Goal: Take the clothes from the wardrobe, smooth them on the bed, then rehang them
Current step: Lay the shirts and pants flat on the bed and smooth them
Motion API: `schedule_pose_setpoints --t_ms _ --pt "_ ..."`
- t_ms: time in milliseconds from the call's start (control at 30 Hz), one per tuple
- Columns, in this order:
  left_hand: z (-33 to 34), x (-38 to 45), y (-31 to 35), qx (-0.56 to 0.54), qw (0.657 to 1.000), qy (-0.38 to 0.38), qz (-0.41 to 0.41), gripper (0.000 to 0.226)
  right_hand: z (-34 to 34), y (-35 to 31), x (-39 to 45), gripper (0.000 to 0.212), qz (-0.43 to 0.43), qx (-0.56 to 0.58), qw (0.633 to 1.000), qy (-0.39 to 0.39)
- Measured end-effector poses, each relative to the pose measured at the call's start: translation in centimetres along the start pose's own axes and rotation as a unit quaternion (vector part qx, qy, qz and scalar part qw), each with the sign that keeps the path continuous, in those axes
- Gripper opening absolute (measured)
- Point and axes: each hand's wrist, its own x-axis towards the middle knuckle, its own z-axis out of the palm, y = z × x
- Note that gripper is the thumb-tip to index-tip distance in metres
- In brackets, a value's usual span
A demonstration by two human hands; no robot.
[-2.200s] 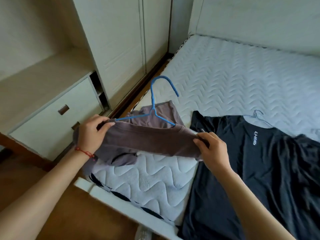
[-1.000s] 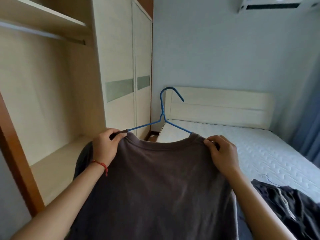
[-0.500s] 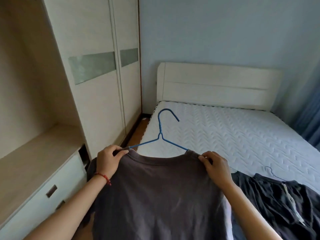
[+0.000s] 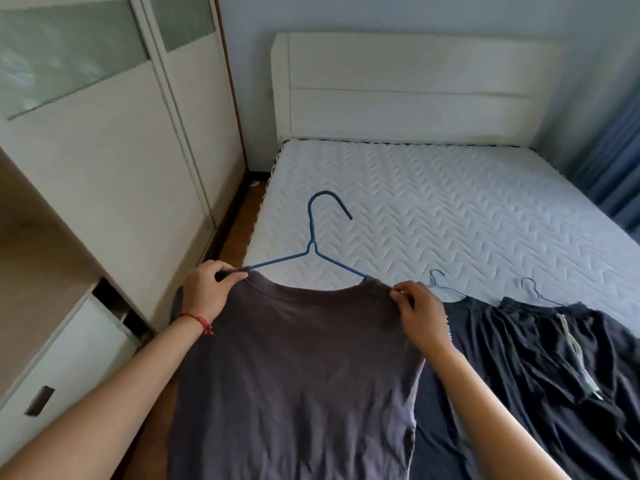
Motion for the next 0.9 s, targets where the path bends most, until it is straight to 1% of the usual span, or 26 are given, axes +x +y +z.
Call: schedule_pose_setpoints --t_ms 267,367,500,633,733,833,900 --pt "3.1 10.8 1.0 -0.032 0.998 0.017 0.046 0.027 0.9 -2.7 9.0 0.015 0.000 -0.007 0.996 0.088" --pt "5.5 13.3 -0.6 -0.041 0.999 -0.006 0.032 0.027 2.3 -2.0 11.3 0.016 0.008 -0.023 0.996 0.088" --pt "10.4 14.3 -4.5 -0.026 0.998 -0.062 0.003 0.026 6.1 1.7 12.8 0.015 0.046 -0.049 0.997 0.038" --pt "16.3 13.7 -9.1 0.009 0.994 -0.106 -0.019 0.027 11.8 7.5 13.8 0.014 0.078 -0.075 0.994 -0.016" --pt "20.7 13.8 -12.3 0.039 0.993 -0.106 -0.025 0.028 15.9 11.6 14.8 0.015 0.089 -0.082 0.993 -0.019" --pt "24.9 14.9 -15.0 0.118 0.988 -0.097 -0.004 0.030 19.2 14.7 17.0 0.018 0.107 -0.078 0.991 -0.015" --pt "27.3 16.0 -15.7 0.165 0.984 -0.072 0.012 0.030 21.1 16.2 19.2 0.020 0.120 -0.074 0.990 -0.004"
